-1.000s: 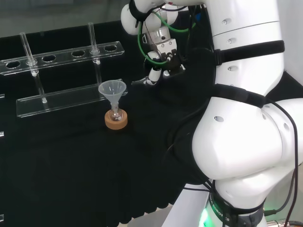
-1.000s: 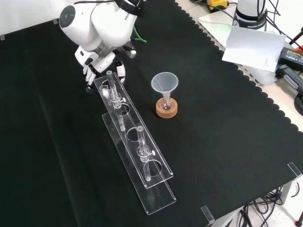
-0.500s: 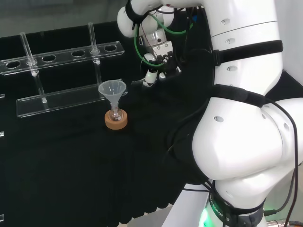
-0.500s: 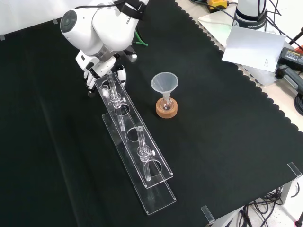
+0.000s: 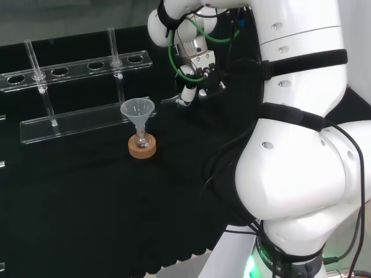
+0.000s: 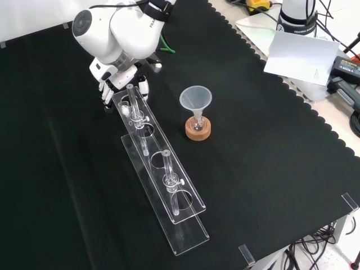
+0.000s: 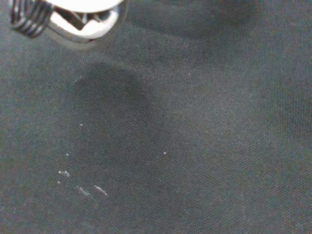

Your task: Pick up the weighing funnel.

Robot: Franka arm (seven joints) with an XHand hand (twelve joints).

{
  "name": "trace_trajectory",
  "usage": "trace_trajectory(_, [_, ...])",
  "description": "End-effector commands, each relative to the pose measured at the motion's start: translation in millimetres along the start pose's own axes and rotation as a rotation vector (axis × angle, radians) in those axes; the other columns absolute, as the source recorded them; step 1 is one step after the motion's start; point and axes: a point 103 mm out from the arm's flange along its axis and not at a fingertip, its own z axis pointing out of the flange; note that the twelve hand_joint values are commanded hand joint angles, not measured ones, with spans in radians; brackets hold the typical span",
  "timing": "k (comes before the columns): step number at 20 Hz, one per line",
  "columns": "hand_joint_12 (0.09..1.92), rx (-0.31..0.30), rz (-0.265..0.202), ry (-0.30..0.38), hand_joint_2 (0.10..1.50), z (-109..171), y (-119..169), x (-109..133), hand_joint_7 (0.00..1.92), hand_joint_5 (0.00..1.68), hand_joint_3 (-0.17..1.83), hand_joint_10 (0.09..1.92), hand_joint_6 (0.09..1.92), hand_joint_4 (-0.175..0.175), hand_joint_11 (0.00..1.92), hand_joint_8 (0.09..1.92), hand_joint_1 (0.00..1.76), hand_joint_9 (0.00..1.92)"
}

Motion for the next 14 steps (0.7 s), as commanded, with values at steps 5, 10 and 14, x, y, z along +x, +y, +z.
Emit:
trace_trajectory(5, [1.23,-0.014,0.008,-0.004,0.6,2.7,3.4,-3.8,0.42,0.64,0.53,0.5,0.59,0.014,0.53,0.66,0.92,0.74])
trace_trajectory(10, [1.23,-0.015,0.002,0.009,0.61,4.5,4.3,-11.4,0.42,0.64,0.53,0.5,0.62,0.014,0.54,0.66,0.92,0.74])
trace_trajectory(14, [1.23,-0.015,0.007,0.002,0.61,5.4,4.8,-4.4,0.42,0.65,0.53,0.5,0.62,0.016,0.54,0.66,0.92,0.74])
